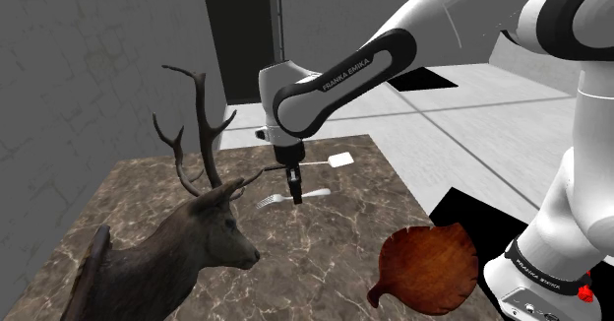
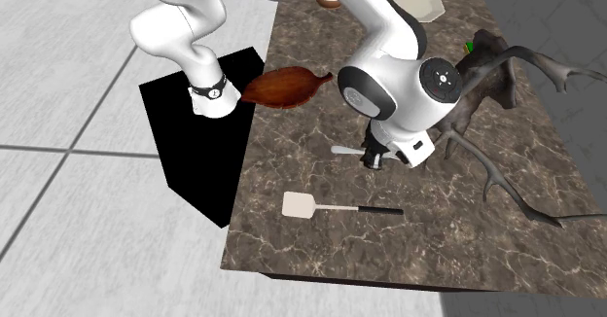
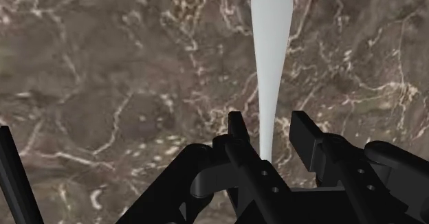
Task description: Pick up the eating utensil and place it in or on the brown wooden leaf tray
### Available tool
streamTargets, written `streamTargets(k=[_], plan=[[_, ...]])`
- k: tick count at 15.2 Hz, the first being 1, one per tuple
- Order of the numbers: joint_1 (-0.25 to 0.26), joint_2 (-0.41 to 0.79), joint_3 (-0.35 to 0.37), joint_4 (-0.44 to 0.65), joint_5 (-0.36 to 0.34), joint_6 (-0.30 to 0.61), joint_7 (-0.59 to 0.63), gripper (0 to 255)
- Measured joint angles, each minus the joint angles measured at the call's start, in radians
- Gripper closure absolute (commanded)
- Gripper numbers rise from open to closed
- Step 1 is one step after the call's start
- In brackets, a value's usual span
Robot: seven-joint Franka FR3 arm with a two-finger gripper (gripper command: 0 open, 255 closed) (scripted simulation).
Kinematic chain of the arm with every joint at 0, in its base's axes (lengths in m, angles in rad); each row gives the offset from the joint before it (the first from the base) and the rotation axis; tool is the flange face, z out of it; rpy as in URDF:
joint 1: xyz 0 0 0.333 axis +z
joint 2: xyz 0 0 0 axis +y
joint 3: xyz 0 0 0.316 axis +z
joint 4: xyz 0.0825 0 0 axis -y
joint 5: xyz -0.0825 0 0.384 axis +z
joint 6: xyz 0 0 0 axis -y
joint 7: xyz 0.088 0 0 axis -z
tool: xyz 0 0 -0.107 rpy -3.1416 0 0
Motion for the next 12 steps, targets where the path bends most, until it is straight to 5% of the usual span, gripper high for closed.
streamTargets(k=[12], plan=[[-0.002,-0.019,0.001,0.013,0.003,-0.032,0.001,255]])
